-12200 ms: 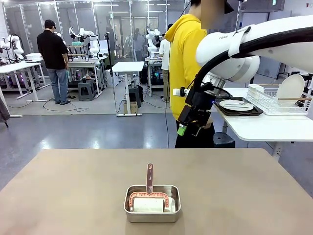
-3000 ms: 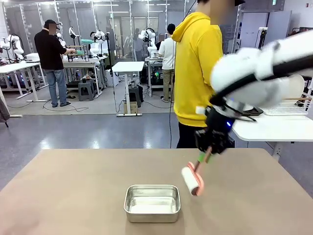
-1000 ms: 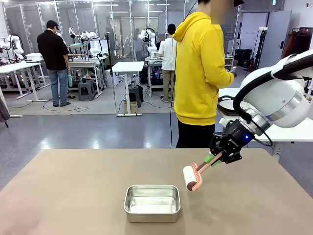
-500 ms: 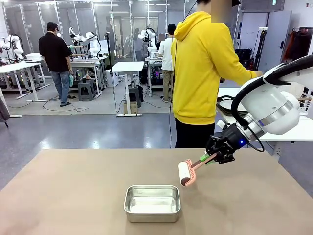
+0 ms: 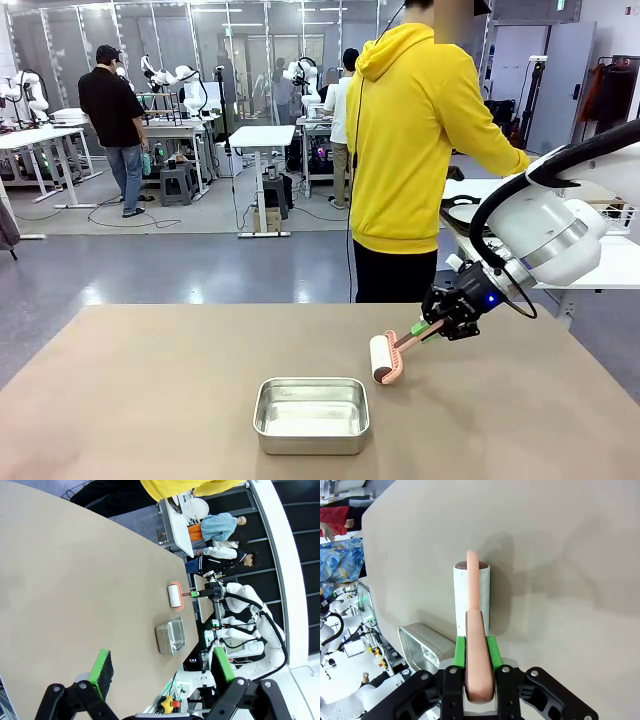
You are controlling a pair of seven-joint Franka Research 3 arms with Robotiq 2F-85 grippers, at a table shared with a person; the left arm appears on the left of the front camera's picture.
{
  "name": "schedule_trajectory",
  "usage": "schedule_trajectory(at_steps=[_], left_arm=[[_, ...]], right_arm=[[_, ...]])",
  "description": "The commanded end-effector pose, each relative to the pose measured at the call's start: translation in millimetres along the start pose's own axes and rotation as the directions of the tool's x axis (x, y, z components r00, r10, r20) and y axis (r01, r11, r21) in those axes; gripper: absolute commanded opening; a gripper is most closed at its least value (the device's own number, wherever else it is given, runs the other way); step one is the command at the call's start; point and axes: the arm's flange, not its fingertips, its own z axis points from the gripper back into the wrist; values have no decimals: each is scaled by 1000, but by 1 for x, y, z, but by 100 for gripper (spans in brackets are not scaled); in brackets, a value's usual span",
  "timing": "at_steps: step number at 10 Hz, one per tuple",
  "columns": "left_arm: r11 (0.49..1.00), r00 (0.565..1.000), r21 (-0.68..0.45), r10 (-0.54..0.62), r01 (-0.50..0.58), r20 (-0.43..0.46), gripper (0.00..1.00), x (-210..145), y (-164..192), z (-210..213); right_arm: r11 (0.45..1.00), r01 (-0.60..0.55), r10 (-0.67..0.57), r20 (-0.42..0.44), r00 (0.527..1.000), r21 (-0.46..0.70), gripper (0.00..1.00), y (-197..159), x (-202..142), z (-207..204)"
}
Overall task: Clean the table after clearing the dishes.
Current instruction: When the right (or left) Handle tray is removed, use the right hand (or left hand) to clean the right (or left) side of the table with the Lint Roller.
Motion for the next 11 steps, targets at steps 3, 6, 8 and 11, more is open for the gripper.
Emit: schedule_trajectory(at_steps=[3,6,8,11], left_arm=[[1000,1000,9,9,-9,-1,100,-5,-5,1],[1000,1000,9,9,-9,-1,100,-5,-5,1],[1000,1000,9,9,-9,-1,100,-5,-5,1],[1000,1000,9,9,-9,-1,100,-5,-5,1]], right_arm=[[999,46,-44,81,996,-21,21,-28,10,9],[989,56,-29,194,980,-135,21,-51,5,21],[986,57,-22,215,976,-154,21,-63,5,37],[980,87,-50,196,979,-181,21,-89,-1,46]])
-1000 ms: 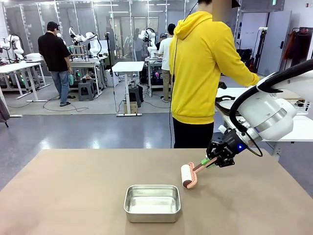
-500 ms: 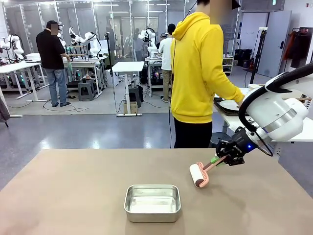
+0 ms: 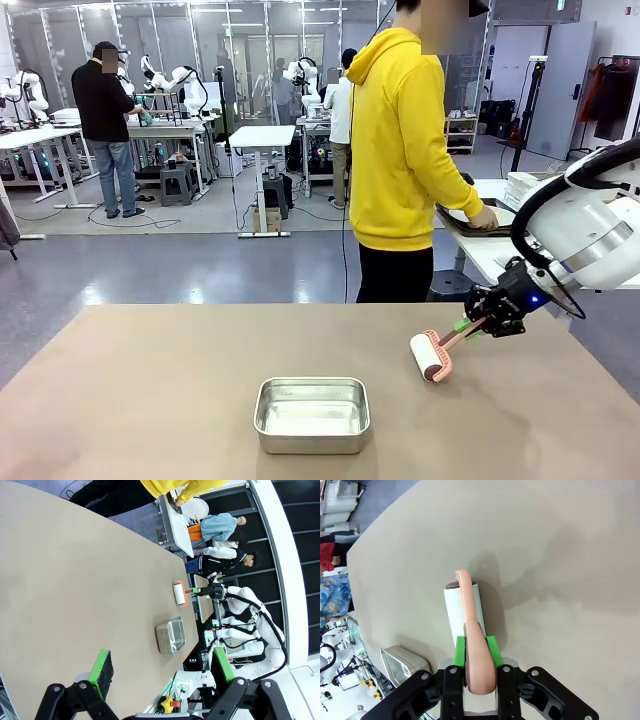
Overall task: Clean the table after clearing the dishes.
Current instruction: When the right (or left) Handle tray is removed, use the right hand (or left hand) to clean the right (or left) side of the table with the Lint Roller.
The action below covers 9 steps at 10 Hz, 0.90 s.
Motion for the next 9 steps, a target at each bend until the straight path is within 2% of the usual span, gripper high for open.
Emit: schedule_trajectory(at_steps=[1,9], left_arm=[[1000,1000,9,9,-9,-1,100,-5,-5,1],[1000,1000,9,9,-9,-1,100,-5,-5,1]], right_arm=[[995,19,-15,38,999,-95,21,-42,-2,-12],[990,106,-95,108,990,-94,21,-109,16,57]])
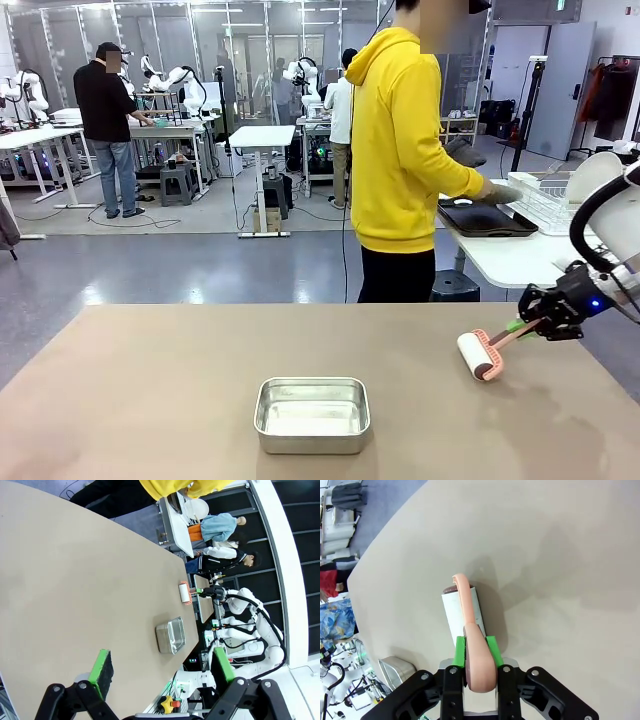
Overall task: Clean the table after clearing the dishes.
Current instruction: When the right (or left) Handle tray is removed, use the right hand (or left hand) to clean the right (or left) side of the table with the Lint Roller.
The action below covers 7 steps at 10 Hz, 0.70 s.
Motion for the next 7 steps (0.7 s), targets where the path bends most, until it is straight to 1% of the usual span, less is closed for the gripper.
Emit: schedule_trajectory(at_steps=[1,5,7], left_arm=[[1000,1000,8,9,-9,-1,100,-5,-5,1],[1000,1000,8,9,-9,-1,100,-5,-5,1],[1000,1000,8,9,-9,-1,100,-5,-5,1]], right_arm=[[995,4,0,47,999,-95,21,-36,8,5],[993,30,-20,96,995,-112,21,-56,14,48],[991,17,-3,114,994,-130,21,-50,11,65]])
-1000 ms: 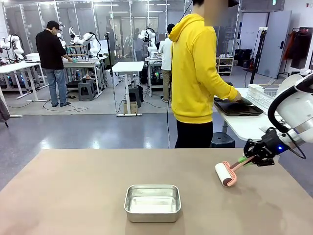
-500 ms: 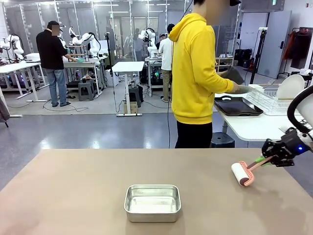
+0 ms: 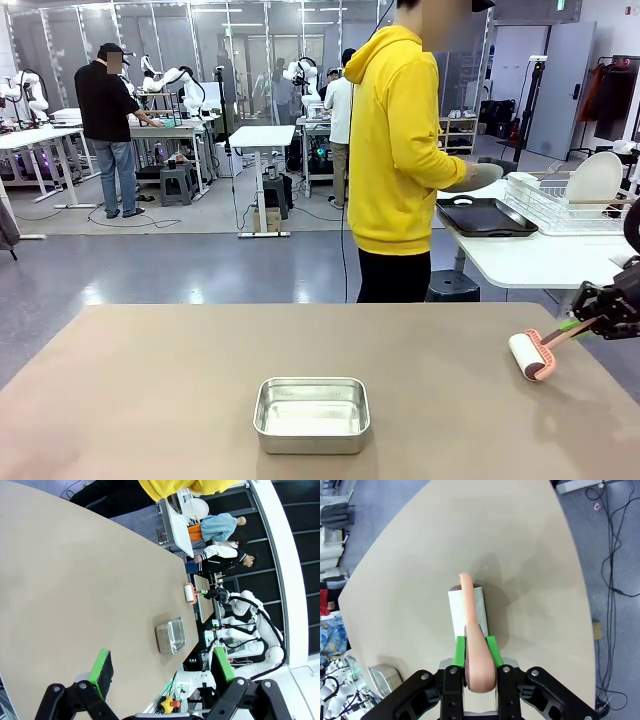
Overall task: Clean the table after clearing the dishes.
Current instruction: When the right (or left) Handle tray is removed, use the right hand (or left hand) to clean the right (or left) side of the table with the Lint Roller.
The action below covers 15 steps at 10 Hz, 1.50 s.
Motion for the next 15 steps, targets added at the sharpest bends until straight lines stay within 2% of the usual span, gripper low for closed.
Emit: schedule_trajectory(at_steps=[1,4,5,10,12,13,15], left_arm=[[1000,1000,8,9,-9,-1,100,-5,-5,1],[1000,1000,8,9,-9,-1,100,-5,-5,1],[1000,1000,8,9,-9,-1,100,-5,-5,1],[1000,1000,8,9,-9,-1,100,-5,-5,1],[1000,1000,8,9,-9,-1,100,-5,-5,1],[1000,1000,8,9,-9,-1,100,-5,-5,1],[1000,1000,8,9,-9,-1,100,-5,-5,1]], right_arm=[[997,-20,23,40,999,-77,21,1,-3,8],[996,-36,42,70,997,-79,21,19,-16,37],[991,-41,54,102,993,-128,21,26,-20,45],[979,-76,106,153,983,-191,21,76,-57,71],[978,-71,101,152,983,-194,21,85,-59,73],[982,-100,122,135,983,-163,21,73,-51,74],[982,-100,122,135,983,-163,21,73,-51,74]])
